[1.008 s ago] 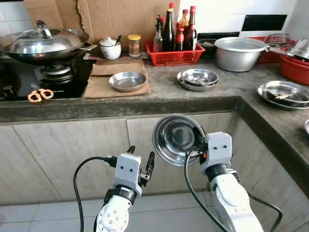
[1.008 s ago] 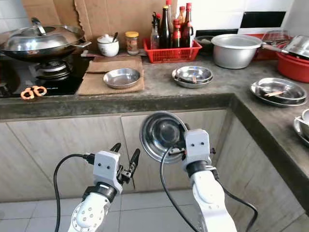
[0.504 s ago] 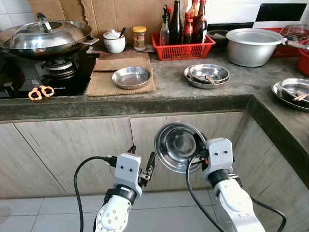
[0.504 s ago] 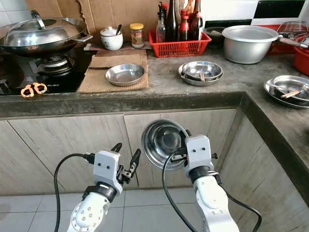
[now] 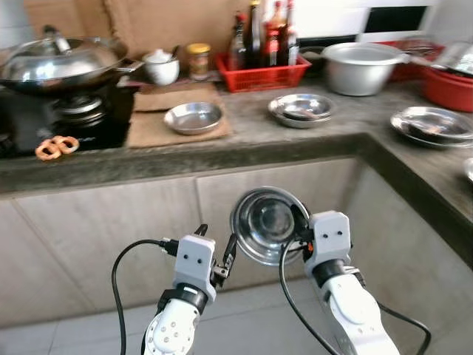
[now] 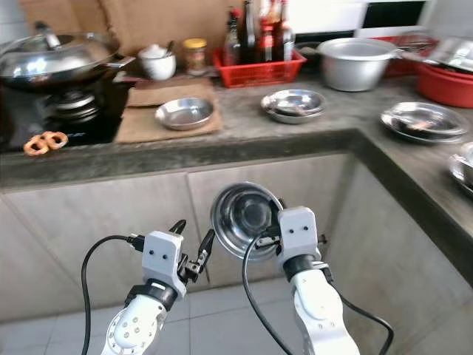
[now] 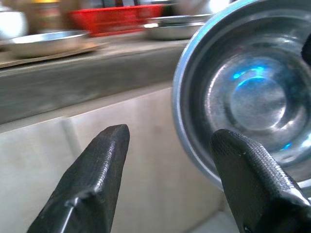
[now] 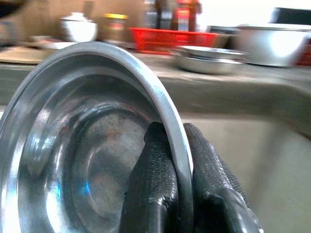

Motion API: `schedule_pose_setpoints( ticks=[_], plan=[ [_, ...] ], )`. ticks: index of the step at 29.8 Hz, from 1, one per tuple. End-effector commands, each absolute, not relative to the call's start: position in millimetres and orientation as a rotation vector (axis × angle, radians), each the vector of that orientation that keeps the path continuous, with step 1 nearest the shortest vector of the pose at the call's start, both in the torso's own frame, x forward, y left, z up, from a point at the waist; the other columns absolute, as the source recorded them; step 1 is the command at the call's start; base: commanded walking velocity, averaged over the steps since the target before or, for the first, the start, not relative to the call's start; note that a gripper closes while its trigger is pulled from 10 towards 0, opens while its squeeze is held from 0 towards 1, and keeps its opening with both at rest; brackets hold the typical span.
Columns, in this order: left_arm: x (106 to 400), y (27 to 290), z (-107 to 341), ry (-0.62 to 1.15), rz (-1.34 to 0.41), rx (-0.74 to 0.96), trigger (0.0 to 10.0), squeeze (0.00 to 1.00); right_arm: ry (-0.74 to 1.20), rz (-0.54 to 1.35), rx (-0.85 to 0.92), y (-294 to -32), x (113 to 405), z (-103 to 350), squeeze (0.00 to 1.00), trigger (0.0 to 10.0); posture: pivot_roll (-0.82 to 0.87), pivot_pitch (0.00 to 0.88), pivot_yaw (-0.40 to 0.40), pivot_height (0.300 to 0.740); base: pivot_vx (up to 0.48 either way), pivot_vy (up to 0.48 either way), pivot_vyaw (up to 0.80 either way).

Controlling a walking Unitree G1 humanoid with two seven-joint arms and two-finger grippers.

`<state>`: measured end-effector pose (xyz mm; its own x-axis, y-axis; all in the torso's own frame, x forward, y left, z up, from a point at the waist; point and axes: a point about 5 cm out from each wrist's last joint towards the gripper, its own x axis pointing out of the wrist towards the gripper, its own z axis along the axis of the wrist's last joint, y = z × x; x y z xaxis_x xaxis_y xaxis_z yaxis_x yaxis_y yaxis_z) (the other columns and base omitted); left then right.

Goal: Kitchen organization

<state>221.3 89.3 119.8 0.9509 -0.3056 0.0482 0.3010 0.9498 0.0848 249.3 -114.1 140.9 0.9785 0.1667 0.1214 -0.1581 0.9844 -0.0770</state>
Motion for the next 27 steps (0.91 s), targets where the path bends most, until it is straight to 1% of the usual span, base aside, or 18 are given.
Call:
schedule_pose_setpoints(
  ticks=[1,23,27],
  plan=[
    [220.1,88.3,119.6,-0.061,-0.318,0.07,10.0,0.0,-0.141,0.141,-0.07,-117.1,248.7,144.8,0.0,10.0,0.03,0.025,0.006,0.74,-0.247,0.371,-0.8],
    [221.4,89.3,120.4,-0.058,-0.317,0.071,10.0,0.0,-0.13,0.129,-0.064,-114.3,248.4,143.8,0.0,10.0,0.04,0.041,0.008,0.74,-0.246,0.379,-0.8],
    [221.6,89.5,120.7,-0.059,-0.317,0.071,10.0,0.0,-0.127,0.126,-0.064,-114.1,248.0,143.3,0.0,10.0,0.04,0.043,0.012,0.74,-0.061,0.397,-0.8]
  ],
)
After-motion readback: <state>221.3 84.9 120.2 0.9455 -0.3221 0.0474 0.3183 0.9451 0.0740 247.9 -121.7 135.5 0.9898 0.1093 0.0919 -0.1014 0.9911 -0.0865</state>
